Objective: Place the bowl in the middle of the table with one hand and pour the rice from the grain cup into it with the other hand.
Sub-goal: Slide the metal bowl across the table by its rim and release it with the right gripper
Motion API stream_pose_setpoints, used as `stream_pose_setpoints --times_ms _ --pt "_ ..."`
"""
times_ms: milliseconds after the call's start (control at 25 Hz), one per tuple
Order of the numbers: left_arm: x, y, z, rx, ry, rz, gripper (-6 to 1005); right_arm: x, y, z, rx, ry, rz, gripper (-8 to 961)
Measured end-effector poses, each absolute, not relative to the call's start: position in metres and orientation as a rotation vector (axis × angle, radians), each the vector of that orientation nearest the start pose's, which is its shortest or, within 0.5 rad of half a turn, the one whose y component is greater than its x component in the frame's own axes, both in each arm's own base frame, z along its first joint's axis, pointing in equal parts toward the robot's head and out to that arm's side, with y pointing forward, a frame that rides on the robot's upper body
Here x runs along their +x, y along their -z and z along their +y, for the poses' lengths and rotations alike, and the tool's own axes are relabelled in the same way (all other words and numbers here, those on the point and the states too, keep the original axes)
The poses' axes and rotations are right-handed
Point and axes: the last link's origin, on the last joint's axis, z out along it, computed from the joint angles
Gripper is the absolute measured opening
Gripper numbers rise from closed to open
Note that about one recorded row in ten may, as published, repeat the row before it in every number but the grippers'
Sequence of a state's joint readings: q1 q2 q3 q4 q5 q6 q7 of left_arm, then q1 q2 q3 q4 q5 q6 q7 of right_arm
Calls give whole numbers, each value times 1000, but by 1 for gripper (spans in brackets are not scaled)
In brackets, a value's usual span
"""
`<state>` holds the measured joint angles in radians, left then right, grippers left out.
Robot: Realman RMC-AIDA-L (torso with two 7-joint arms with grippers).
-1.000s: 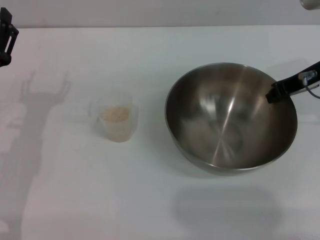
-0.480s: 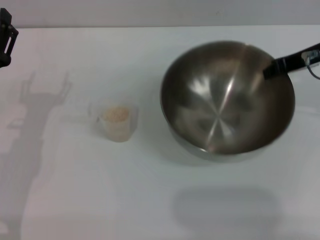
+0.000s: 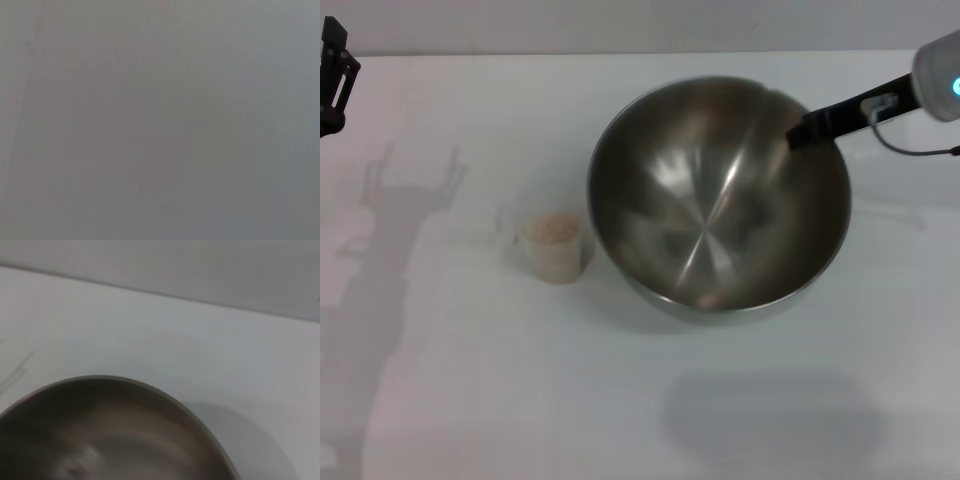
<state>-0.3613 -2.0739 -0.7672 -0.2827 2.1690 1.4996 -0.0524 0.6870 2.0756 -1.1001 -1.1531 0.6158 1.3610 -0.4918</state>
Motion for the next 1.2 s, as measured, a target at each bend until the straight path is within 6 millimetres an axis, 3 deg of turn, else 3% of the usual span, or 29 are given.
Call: stream_pose_setpoints --times_ms 240,600,840,1200 --pt "-293 -10 304 -1414 944 -304 840 192 -7 408 -2378 120 1287 24" --pt "-293 -11 304 -1414 943 -303 838 201 -1 408 -2352 222 1300 26" --pt "-292 -10 305 -1414 945 -302 837 196 -3 410 -2359 209 1274 30" --pt "-292 -10 304 -1413 946 -304 835 169 -26 418 -2354 110 1104 345"
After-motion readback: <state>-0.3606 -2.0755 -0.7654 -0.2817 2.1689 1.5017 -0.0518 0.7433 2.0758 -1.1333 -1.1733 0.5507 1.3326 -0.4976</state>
